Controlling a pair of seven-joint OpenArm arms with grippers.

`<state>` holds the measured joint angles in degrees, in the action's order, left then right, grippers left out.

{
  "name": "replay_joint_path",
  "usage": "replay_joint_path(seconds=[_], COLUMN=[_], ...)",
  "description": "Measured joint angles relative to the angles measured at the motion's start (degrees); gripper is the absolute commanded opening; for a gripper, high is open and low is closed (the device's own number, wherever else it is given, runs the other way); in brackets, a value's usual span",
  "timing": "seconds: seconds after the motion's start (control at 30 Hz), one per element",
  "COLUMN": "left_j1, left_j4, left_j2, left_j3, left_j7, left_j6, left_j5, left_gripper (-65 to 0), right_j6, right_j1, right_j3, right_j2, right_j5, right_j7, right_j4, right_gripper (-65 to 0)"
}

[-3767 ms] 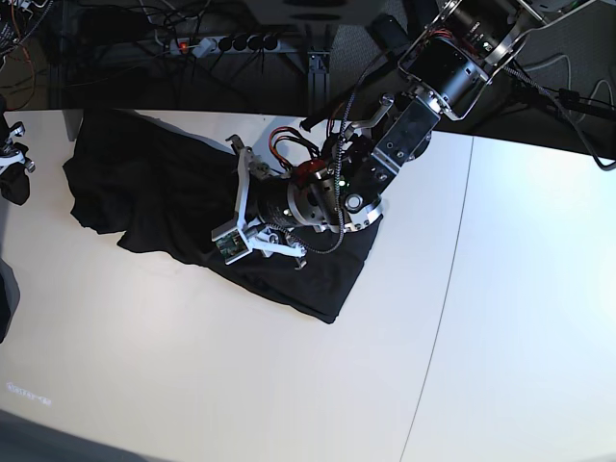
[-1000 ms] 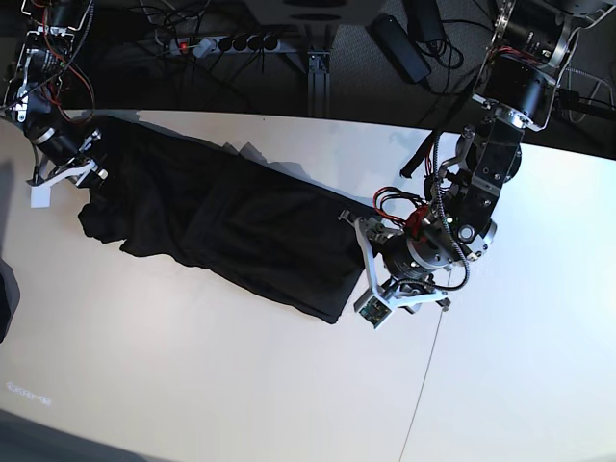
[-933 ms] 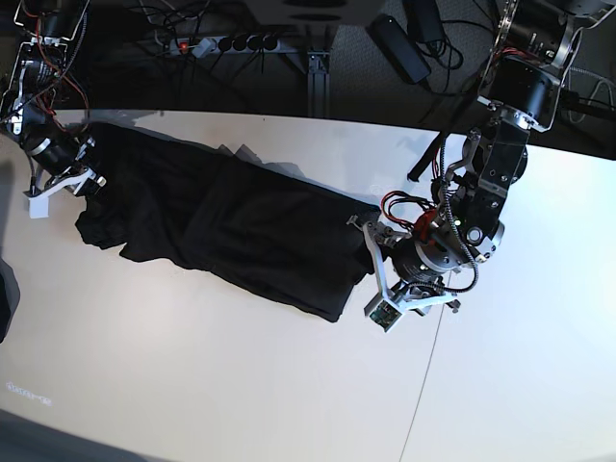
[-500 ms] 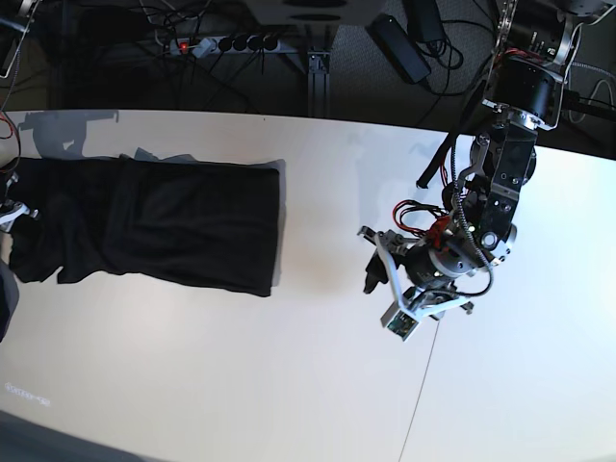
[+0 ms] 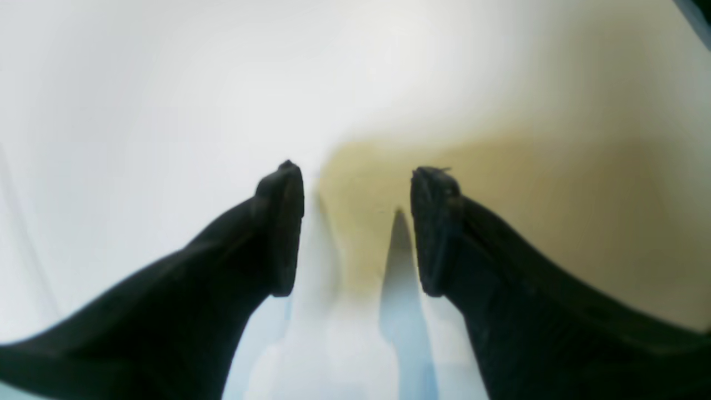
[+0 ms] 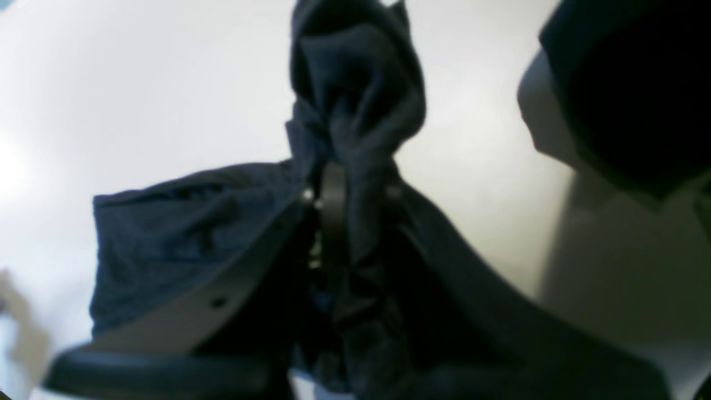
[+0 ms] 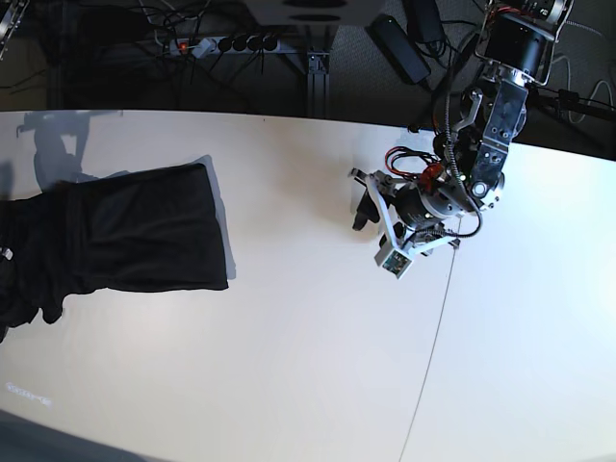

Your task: Fold the T-shirt properly

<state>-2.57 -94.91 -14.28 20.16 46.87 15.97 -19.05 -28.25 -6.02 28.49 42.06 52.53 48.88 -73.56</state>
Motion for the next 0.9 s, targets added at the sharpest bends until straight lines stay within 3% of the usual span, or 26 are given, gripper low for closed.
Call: replay_joint_path(seconds=[0.2,0.33,0.53,0.9], left_j1=[-2.82,-3.41,-3.48,-3.30], left_j4=[-0.11,-0.13,-0.11,2.80], left_j2=[4.70,6.86,7.63,7.63], left_j3=[0.17,4.26,11.02,11.39], left_j7=[-1.29,-2.36,-4.52,-8.98], left_j6=[-0.09,-0.09,-0.09,-0.15], left_j5=[0.81,4.52,9.64,9.99], left_gripper=[-30.8,-30.8,-30.8,-30.8], right_j6=[0.00,0.00,0.00,0.00], right_j1=[0.13,0.13,0.13,0.13], right_j3=[-6.08,-12.35,-19.91,-27.30], right_j2=[0.15,-0.02,0.02,-0.20], right_j5=[0.00,-1.31,-3.02,-2.67], right_j7=[0.52,0.39,0.61,0.44], right_j4=[-5.68,-10.67,-16.81,-22.95], right_gripper=[-65.0,-65.0,-65.0,-65.0])
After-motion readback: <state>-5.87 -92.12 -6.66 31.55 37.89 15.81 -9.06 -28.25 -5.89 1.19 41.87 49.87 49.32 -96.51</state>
